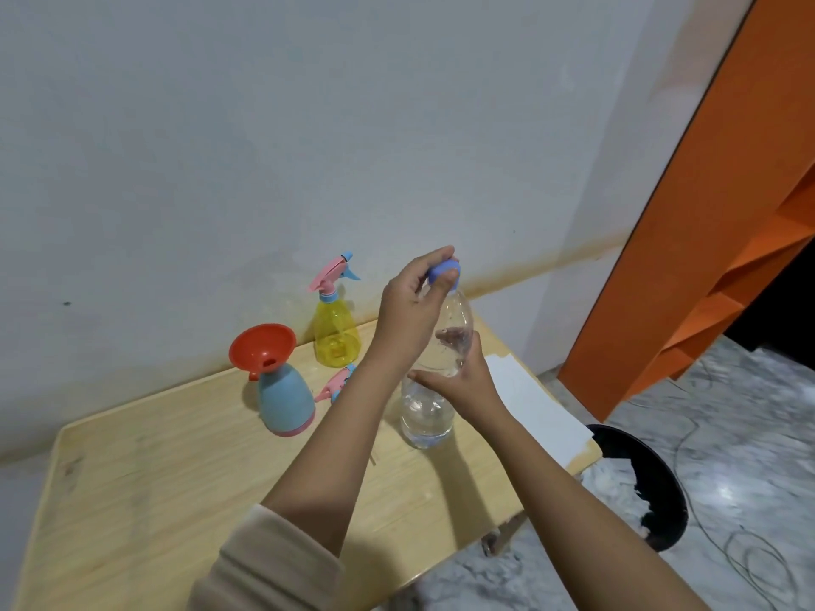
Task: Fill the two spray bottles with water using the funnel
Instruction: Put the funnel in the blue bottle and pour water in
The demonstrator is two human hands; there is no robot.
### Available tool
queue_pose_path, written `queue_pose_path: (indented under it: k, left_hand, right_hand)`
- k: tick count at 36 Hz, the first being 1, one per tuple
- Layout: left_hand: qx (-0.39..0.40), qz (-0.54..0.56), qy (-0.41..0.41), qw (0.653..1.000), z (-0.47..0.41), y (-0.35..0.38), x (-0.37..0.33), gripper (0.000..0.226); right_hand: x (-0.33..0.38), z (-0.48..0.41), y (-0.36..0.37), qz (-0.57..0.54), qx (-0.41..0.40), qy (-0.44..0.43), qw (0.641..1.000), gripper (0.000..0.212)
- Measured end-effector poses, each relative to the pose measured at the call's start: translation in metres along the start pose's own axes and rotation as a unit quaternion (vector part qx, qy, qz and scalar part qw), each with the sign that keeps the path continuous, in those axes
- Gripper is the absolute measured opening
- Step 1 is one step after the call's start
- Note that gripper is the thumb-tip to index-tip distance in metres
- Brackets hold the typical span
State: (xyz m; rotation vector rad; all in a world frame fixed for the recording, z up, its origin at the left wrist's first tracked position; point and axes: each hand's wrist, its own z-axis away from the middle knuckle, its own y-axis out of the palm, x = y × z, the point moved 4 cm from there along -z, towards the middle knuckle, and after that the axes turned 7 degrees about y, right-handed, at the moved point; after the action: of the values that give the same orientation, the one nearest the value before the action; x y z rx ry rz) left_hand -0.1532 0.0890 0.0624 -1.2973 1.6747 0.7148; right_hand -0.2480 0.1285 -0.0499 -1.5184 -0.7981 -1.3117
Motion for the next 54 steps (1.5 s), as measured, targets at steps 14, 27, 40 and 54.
queue_pose_path:
  k: [14,27,40,54]
  left_hand:
    - [-0.225,-0.101,0.044,0.968,0.014,0.007,-0.016,0.034]
    - [0.034,-0.058,0.020,0.998,0.001,-0.002,-0.005,0.028]
    - [-0.157,-0.064,0.088,0.982,-0.003,-0.014,-0.030,0.032]
    - [-0.183,-0.156,-0.158,0.958,0.149,-0.091,0.135,0.028]
  right_hand:
    - [0.003,0.004,0.006,0.004,0.000,0.000,1.000,0.070]
    - [0.000,0.003,0.001,0.022,0.010,-0.001,1.000,0.071]
    - [0.002,0.005,0.002,0.026,0.005,-0.002,1.000,0.073]
    - [-0.001,0.007,0.006,0.003,-0.027,-0.021,0.999,0.069]
